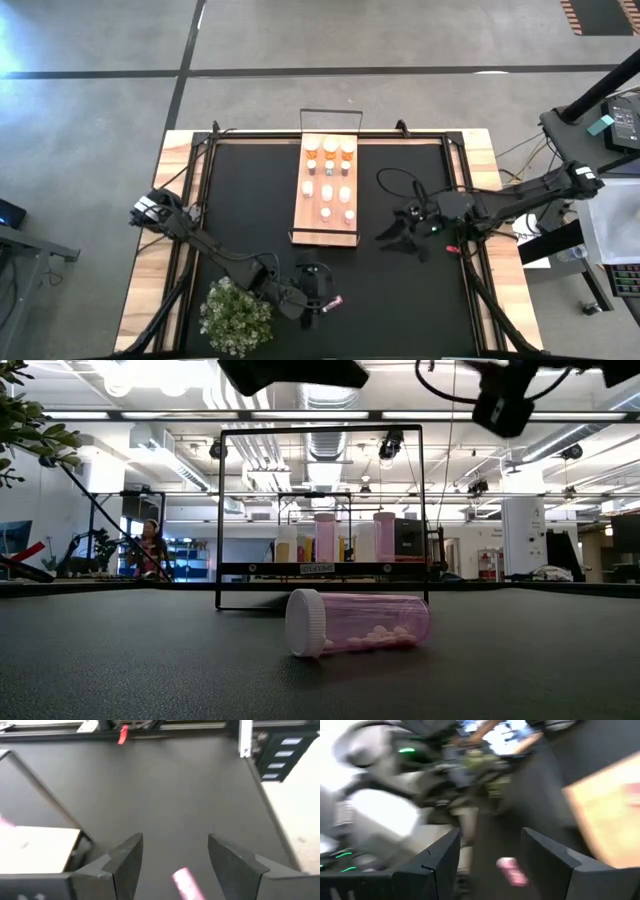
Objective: Pick and place medicine bottles onto shelf by color
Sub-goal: Put the pink pill bottle aligned with the other pink pill bottles on the shelf
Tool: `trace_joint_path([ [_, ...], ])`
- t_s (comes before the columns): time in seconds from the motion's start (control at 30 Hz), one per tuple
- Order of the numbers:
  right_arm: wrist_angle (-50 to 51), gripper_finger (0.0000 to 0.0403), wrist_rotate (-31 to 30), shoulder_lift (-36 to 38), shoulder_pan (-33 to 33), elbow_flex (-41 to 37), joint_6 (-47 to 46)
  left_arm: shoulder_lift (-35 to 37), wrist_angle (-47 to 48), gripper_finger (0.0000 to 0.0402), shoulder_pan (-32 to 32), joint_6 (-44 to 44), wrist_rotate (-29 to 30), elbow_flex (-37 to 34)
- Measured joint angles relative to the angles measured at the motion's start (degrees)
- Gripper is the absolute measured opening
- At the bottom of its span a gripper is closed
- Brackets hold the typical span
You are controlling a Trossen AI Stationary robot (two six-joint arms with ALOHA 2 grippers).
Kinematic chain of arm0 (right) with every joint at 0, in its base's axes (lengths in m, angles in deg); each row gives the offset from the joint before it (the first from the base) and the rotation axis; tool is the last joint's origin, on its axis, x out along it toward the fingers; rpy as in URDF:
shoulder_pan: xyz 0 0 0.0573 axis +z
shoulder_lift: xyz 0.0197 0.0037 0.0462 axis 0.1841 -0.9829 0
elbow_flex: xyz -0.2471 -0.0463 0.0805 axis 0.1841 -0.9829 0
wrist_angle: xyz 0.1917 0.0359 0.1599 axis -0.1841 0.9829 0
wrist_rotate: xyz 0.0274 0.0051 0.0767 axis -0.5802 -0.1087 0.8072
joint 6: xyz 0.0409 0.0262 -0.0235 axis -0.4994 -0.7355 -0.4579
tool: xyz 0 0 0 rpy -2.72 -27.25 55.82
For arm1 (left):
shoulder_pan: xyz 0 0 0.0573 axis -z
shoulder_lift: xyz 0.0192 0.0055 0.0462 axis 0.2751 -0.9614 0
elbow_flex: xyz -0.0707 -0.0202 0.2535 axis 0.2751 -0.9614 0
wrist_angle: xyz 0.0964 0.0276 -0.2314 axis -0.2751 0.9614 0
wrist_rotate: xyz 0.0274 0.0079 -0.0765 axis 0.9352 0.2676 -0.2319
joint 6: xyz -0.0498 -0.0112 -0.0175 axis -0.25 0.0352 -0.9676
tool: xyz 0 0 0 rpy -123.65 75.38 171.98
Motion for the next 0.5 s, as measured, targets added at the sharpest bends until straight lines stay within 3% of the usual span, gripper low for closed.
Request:
trace_joint_path([
  [0.17, -10.7, 0.0201, 7.8, -4.1, 3.1, 0.0, -3.1, 2.1, 5.0, 0.0207, -0.4, -0.4, 1.5, 0.0],
  [0.3, -17.1, 0.0201, 8.0, -6.2, 8.8, 0.1, 1.5, 4.1, 6.8, 0.0207, -0.4, -0.5, 1.5, 0.0],
  [0.5, -17.1, 0.0201, 7.6, -11.4, 14.5, 3.2, 2.7, 7.2, 6.6, 0.0207, -0.4, -0.5, 1.9, 0.0],
])
